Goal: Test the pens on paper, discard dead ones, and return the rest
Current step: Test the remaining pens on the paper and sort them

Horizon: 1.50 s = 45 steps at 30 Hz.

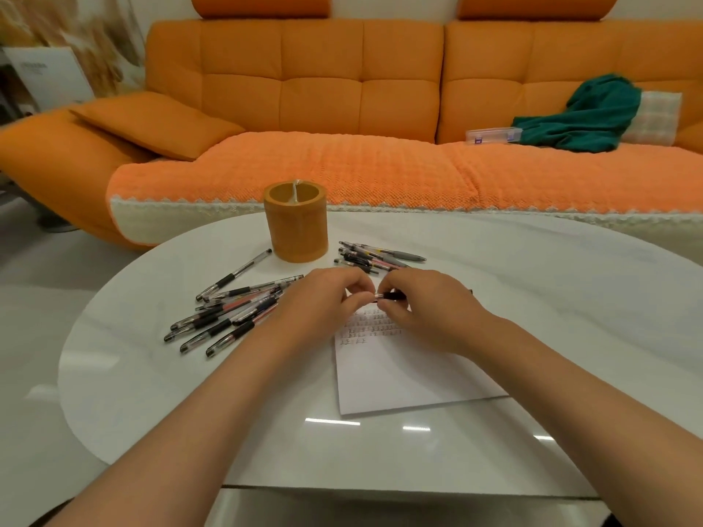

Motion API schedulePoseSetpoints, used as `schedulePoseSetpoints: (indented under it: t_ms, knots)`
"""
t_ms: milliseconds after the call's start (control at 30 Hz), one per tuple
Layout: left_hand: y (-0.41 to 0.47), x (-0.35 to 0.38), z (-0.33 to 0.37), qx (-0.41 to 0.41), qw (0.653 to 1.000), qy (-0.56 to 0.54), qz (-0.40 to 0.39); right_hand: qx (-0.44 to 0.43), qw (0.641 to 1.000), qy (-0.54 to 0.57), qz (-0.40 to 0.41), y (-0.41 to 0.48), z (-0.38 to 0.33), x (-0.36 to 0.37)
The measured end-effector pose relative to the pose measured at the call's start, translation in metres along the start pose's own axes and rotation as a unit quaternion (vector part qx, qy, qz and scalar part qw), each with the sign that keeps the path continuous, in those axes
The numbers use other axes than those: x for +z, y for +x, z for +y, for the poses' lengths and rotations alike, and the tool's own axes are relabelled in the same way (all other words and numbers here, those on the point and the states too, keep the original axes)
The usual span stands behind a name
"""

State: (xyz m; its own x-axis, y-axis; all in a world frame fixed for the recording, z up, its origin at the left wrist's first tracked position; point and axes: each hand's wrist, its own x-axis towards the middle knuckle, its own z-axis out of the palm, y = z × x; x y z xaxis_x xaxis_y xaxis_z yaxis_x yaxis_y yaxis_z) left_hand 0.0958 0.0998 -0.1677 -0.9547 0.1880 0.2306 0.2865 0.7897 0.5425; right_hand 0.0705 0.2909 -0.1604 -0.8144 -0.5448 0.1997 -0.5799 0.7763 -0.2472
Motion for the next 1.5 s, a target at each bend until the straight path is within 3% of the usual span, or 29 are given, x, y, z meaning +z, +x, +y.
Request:
schedulePoseSetpoints:
  t_ms: [167,733,900,1033,1133,1200,1300,1500]
  knots:
    - [-0.002,0.003,-0.002,0.016,1.000,-0.026,0.004,-0.027,0.999,0.002,-0.027,0.001,0.003,0.008]
    - [-0.006,-0.007,-0.008,0.004,0.994,-0.107,0.001,-0.035,0.996,-0.052,0.059,-0.002,-0.010,0.015]
    - [-0.007,-0.013,-0.010,-0.010,0.995,-0.100,-0.002,0.003,0.998,-0.055,0.010,0.000,-0.014,0.007]
    - [-0.008,-0.014,-0.015,-0.043,0.999,-0.013,-0.015,0.035,0.997,0.070,-0.014,-0.003,-0.009,0.001]
    - [-0.010,-0.015,-0.018,-0.049,0.996,0.050,-0.050,0.038,0.983,0.177,0.012,-0.002,-0.002,0.002]
    - [-0.011,-0.014,-0.018,-0.041,0.995,0.065,-0.068,0.067,0.958,0.277,0.030,0.001,-0.003,0.003]
    - [-0.010,-0.012,-0.019,-0.028,0.993,0.089,-0.072,0.109,0.889,0.445,0.005,0.001,-0.010,0.001]
    - [-0.010,-0.005,-0.023,-0.021,0.992,0.092,-0.085,0.070,0.879,0.472,-0.009,-0.011,-0.013,0.010]
